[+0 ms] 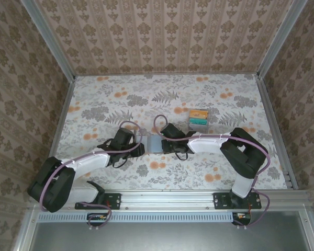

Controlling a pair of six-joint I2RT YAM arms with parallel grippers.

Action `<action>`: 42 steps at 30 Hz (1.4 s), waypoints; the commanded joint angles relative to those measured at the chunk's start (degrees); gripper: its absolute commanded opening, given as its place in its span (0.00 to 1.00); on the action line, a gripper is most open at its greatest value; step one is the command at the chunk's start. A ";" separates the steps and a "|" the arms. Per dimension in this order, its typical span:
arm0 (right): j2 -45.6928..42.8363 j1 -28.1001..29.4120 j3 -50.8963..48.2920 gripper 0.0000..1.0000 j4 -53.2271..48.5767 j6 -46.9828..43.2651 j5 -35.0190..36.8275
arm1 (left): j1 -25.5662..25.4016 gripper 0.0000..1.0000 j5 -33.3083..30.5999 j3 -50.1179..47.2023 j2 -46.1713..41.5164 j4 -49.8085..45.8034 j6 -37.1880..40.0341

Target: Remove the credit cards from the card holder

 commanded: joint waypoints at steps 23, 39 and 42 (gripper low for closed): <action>-0.83 1.20 2.45 0.17 -2.15 0.40 0.02 | -3.60 0.40 1.43 6.10 1.53 0.68 -1.16; -29.54 0.81 -8.12 0.43 -2.24 -7.49 18.97 | -2.20 1.00 -23.83 14.52 -19.86 -24.51 1.26; -37.23 0.29 -12.17 0.62 -1.33 -10.44 24.88 | -2.03 1.00 -29.78 14.15 -22.30 -25.14 1.85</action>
